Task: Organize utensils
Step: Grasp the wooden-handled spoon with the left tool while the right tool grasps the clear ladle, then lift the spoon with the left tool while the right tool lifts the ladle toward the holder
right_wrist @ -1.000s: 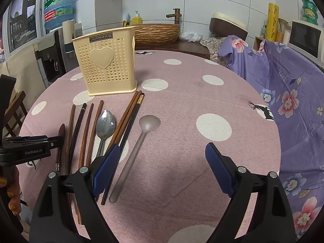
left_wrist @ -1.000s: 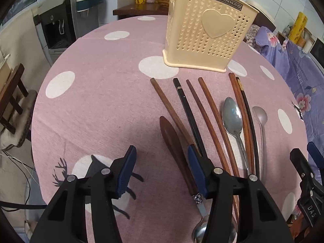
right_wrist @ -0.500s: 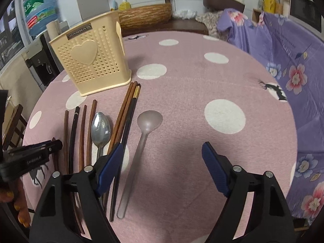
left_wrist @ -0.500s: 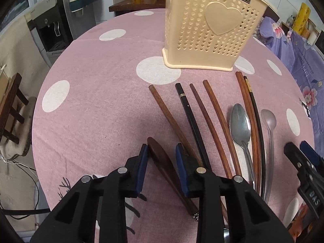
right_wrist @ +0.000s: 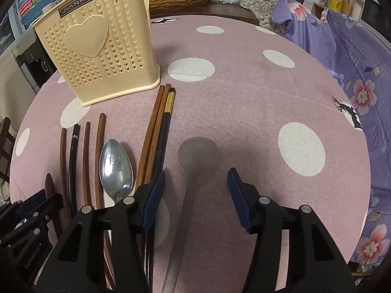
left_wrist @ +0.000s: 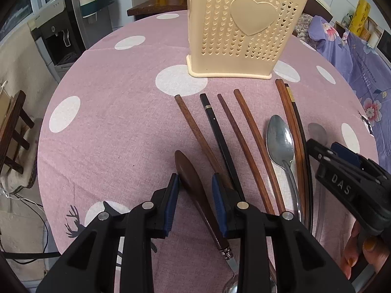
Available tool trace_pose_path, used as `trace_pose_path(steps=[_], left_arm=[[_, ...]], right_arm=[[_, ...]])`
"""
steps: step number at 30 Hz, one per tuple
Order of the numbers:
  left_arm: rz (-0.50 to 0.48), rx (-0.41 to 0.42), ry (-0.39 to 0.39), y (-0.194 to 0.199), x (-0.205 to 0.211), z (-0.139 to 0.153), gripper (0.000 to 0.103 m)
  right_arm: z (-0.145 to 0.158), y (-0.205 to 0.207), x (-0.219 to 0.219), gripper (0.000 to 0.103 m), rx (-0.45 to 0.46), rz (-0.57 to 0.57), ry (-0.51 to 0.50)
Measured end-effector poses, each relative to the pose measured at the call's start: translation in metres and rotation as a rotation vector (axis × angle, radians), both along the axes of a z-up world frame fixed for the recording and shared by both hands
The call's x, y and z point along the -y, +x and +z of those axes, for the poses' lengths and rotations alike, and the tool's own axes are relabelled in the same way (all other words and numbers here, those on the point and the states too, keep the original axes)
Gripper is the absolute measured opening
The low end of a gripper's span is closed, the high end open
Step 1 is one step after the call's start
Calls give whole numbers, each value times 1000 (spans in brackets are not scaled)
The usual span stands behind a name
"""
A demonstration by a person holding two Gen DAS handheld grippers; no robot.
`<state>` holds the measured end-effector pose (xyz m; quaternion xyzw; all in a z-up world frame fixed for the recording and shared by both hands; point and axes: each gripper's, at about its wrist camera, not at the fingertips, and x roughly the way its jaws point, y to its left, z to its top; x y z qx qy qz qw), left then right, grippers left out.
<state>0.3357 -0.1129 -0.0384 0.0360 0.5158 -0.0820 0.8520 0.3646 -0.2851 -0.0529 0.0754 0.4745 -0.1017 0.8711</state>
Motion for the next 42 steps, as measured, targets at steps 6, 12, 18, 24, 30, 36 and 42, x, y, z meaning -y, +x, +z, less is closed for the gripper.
trace_pose_path(steps=[6, 12, 18, 24, 30, 36, 42], left_arm=[[-1, -1, 12, 4, 2, 0, 21], [-10, -2, 20, 5, 5, 1, 19], [-4, -6, 4, 9, 3, 2, 16], [4, 26, -29, 9, -5, 16, 16], [-3, 124, -64, 2, -11, 55, 16], [-23, 216, -86, -7, -19, 89, 16], [-44, 269, -84, -15, -25, 102, 16]], right_arm=[[2, 13, 0, 39, -14, -8, -9], [2, 17, -1, 36, -17, 12, -6], [3, 15, 1, 36, 1, 38, 24], [24, 8, 9, 35, 76, 75, 58], [60, -9, 19, 35, 160, 104, 81], [97, -32, 22, 35, 249, 152, 62], [112, -49, 19, 35, 277, 186, 40]])
